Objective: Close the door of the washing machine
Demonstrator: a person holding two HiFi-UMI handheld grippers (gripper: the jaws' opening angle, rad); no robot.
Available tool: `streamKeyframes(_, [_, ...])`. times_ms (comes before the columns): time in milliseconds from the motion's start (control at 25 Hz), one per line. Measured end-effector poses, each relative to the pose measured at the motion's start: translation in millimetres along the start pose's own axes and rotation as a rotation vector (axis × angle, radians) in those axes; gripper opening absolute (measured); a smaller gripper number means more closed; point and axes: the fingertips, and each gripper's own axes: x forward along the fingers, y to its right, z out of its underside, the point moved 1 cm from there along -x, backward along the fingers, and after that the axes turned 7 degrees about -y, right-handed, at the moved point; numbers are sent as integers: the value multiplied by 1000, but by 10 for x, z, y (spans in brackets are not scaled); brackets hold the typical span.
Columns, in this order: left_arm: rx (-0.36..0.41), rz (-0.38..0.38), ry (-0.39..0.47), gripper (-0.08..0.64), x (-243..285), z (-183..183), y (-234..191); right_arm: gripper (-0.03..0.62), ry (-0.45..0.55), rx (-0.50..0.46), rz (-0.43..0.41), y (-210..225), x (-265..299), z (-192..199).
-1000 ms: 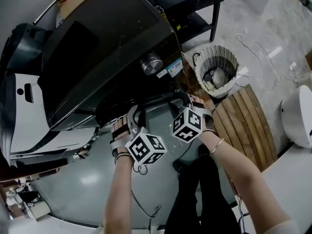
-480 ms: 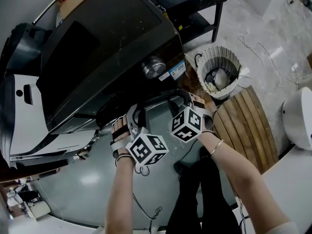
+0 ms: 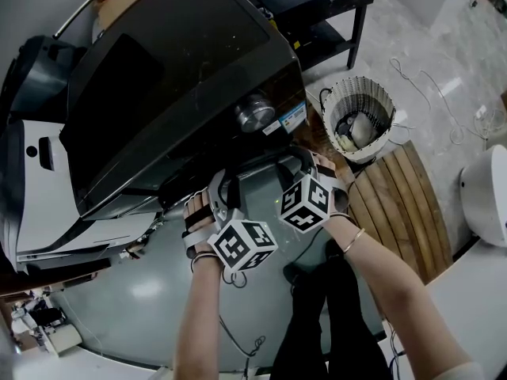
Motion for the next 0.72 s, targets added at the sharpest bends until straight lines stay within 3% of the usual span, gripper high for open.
streamKeyframes(720, [-15, 6, -17, 150, 55, -10, -26, 173, -1, -17, -10, 11, 78, -21])
